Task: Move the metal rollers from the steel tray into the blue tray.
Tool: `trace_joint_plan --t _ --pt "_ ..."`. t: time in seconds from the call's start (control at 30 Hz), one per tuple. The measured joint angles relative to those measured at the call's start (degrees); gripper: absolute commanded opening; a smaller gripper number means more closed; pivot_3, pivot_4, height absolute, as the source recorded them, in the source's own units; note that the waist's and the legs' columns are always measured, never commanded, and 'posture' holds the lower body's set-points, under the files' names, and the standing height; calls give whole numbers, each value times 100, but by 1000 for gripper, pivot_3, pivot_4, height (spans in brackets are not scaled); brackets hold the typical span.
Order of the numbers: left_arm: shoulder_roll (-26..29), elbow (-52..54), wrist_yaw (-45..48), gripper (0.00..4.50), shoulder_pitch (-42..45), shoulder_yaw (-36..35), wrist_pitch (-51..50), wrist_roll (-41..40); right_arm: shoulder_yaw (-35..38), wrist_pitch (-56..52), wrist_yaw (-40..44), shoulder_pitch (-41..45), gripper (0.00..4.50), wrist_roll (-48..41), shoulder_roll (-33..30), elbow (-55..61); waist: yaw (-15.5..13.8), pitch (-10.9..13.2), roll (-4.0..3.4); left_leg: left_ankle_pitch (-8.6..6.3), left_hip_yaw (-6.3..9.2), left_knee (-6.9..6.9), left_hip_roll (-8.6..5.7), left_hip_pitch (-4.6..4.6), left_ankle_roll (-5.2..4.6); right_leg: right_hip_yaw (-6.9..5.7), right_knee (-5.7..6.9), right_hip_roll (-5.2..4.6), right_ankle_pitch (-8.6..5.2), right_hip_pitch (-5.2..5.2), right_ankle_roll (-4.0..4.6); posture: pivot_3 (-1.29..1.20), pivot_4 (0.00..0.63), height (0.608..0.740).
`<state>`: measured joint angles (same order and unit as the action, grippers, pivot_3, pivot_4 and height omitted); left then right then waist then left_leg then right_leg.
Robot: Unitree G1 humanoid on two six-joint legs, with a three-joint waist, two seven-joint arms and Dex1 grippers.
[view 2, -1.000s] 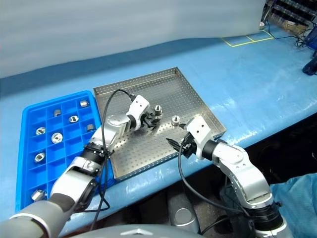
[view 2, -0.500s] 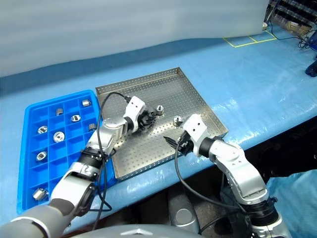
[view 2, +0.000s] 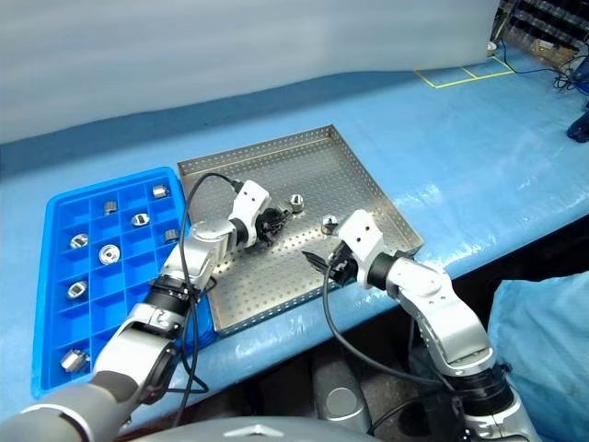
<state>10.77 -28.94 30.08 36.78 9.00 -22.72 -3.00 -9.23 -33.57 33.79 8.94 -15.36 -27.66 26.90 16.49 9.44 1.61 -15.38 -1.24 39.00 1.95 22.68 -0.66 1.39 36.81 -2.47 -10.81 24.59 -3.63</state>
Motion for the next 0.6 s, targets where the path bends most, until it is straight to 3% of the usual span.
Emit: trace_joint_plan --t 0.3,0.43,0.6 --pt "423 670 627 791 -301 -66 -56 -243 -55 97 39 97 3685 99 30 -263 -11 1 -2 0 -2 -1 1 0 0 4 3 1 0 4 0 -287 150 740" --pt "1103 2125 1616 791 -783 -121 -720 -943 -173 343 -127 355 3685 608 -89 -667 -35 5 -6 0 -10 -4 0 6 0 14 4 0 2 16 0 -270 150 740" --pt "1680 3367 2057 791 -963 -429 -1728 -1758 -551 809 -430 640 3685 1563 -196 -995 -101 6 -8 0 -9 -3 0 0 0 14 5 0 1 12 -1 -254 150 740"
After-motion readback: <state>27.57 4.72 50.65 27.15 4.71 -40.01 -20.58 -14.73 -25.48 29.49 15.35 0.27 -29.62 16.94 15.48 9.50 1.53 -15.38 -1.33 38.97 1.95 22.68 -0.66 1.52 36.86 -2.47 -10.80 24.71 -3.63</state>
